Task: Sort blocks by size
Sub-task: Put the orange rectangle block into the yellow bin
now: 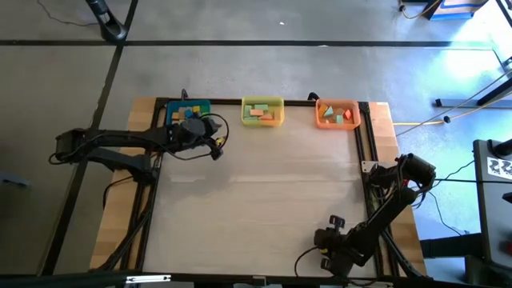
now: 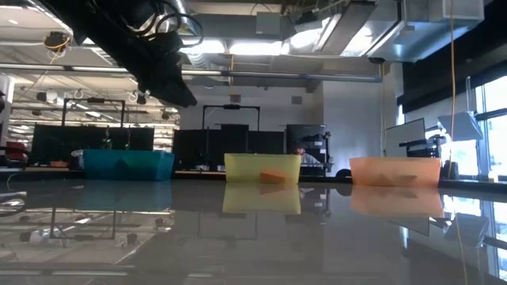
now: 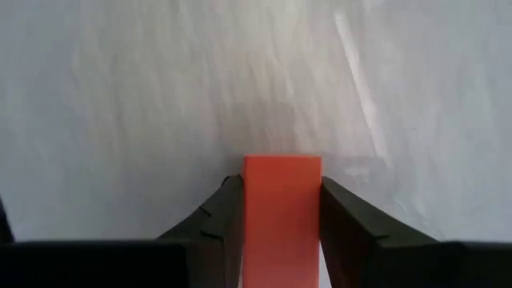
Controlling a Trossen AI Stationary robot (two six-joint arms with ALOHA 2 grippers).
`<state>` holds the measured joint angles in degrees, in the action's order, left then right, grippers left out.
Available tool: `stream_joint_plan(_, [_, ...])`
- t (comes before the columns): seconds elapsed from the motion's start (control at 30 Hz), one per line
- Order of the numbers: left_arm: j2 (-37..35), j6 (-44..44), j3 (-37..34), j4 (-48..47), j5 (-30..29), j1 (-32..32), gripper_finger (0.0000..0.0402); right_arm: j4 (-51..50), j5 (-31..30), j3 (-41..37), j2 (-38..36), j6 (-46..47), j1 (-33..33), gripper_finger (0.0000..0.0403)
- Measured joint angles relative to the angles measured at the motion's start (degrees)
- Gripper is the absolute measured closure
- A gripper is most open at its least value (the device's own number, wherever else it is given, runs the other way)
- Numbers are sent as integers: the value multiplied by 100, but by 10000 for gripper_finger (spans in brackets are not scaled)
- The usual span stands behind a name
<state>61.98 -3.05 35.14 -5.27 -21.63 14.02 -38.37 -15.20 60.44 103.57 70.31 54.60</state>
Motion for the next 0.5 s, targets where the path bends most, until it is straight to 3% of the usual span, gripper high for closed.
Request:
stream_joint_plan(0.17, [0, -283, 0, -5, 2, -269, 176, -683, -582, 601, -4, -423, -379, 281])
stream_joint_plan(0.37, [0, -354, 0, -5, 2, -606, 176, -973, -701, 1012, -9, -1474, -1089, 281])
stream_joint_plan(0.5, [0, -845, 0, -132, 2, -871, 176, -979, -705, 1111, -13, -2229, -1721, 281])
